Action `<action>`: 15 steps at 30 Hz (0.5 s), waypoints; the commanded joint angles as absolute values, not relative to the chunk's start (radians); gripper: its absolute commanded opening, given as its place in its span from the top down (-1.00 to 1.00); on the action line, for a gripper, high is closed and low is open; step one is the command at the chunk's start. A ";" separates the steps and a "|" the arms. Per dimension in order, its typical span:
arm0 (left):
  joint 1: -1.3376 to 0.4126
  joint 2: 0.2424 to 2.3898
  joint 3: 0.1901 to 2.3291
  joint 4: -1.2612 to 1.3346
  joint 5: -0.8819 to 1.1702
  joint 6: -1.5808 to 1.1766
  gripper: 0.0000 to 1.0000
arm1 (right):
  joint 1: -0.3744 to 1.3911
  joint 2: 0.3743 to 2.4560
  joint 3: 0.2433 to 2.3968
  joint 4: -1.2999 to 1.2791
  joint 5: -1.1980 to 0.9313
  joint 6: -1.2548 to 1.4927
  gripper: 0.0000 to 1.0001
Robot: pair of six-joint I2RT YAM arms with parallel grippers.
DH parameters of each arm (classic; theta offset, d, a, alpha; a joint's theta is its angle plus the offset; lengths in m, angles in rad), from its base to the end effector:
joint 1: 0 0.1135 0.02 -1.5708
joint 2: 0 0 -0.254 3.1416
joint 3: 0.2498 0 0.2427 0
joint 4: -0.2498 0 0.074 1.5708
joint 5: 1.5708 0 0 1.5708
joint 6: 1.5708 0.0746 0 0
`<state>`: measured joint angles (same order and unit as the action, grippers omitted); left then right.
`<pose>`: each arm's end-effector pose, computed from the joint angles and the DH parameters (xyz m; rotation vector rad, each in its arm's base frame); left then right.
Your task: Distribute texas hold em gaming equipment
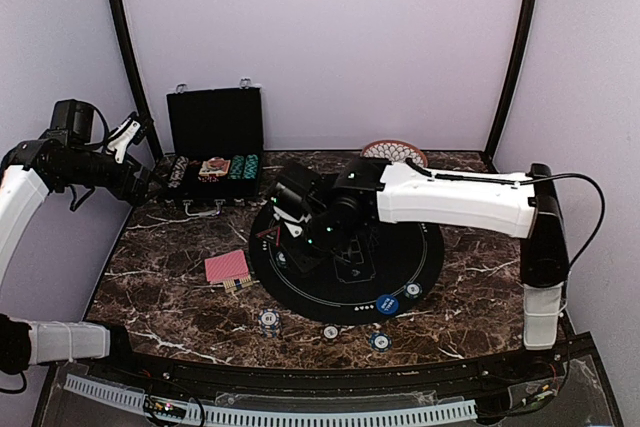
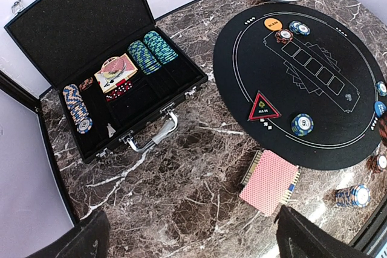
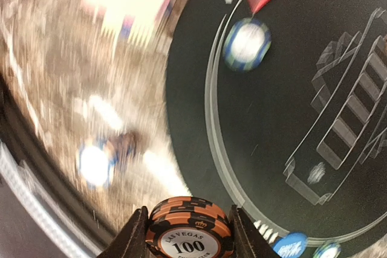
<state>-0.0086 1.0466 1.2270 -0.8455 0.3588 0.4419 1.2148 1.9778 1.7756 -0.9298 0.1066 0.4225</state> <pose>0.2264 -0.0281 0.3458 0.6753 2.0846 -0.1583 0.1559 0.3965 0.2242 -1.0289 2.5445 0.3468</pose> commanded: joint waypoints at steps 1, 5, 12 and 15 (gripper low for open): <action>-0.003 1.021 1.215 -0.837 0.370 0.444 -0.98 | 1.139 2.088 1.964 -0.961 0.183 0.396 0.62; -0.003 1.020 1.216 -0.837 0.371 0.444 -0.97 | 1.077 2.193 2.112 -0.961 0.176 0.384 0.60; -0.003 1.018 1.221 -0.836 0.382 0.438 -0.97 | 0.986 2.317 2.199 -0.913 0.128 0.373 0.60; -0.003 1.019 1.220 -0.832 0.393 0.434 -0.97 | 0.967 2.362 2.217 -0.893 0.110 0.373 0.59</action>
